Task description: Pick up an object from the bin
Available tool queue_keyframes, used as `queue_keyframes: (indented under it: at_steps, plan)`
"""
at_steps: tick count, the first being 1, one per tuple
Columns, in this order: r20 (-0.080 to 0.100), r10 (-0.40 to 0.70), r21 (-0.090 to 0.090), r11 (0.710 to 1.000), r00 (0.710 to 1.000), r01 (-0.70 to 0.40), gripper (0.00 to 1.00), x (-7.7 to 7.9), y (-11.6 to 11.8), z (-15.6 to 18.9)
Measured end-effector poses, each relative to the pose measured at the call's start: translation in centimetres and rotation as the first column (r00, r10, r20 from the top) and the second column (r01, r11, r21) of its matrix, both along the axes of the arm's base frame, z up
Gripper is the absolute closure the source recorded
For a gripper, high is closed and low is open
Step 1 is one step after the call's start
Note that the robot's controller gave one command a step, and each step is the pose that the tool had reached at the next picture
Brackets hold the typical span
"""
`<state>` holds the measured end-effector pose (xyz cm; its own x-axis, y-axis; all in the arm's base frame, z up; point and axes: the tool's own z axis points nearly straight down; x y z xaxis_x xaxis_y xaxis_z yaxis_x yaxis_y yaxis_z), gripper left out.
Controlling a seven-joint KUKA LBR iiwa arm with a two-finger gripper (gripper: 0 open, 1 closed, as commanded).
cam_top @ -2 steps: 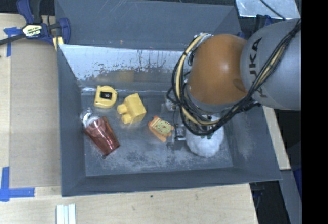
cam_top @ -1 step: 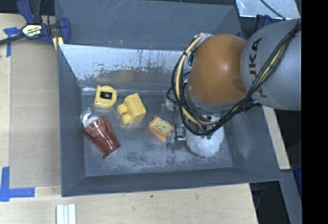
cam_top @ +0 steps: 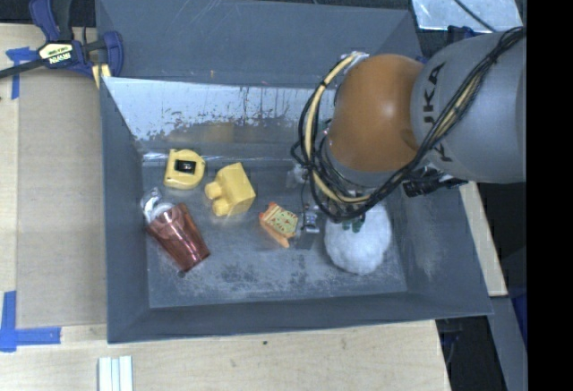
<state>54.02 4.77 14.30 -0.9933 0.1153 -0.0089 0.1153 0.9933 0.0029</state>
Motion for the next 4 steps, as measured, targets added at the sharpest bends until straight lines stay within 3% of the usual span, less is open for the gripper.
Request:
queue_keyframes:
  at_steps: [1,2,4]
  plan:
    - [-0.005,0.018,-0.001,1.000,1.000,-0.018,0.00,-0.6,0.5,-1.0]
    - [0.002,-0.095,0.000,0.995,0.995,0.095,1.00,2.9,-0.4,-4.8]
    - [0.007,-0.105,0.001,0.995,0.994,0.105,1.00,3.1,-0.4,-4.5]
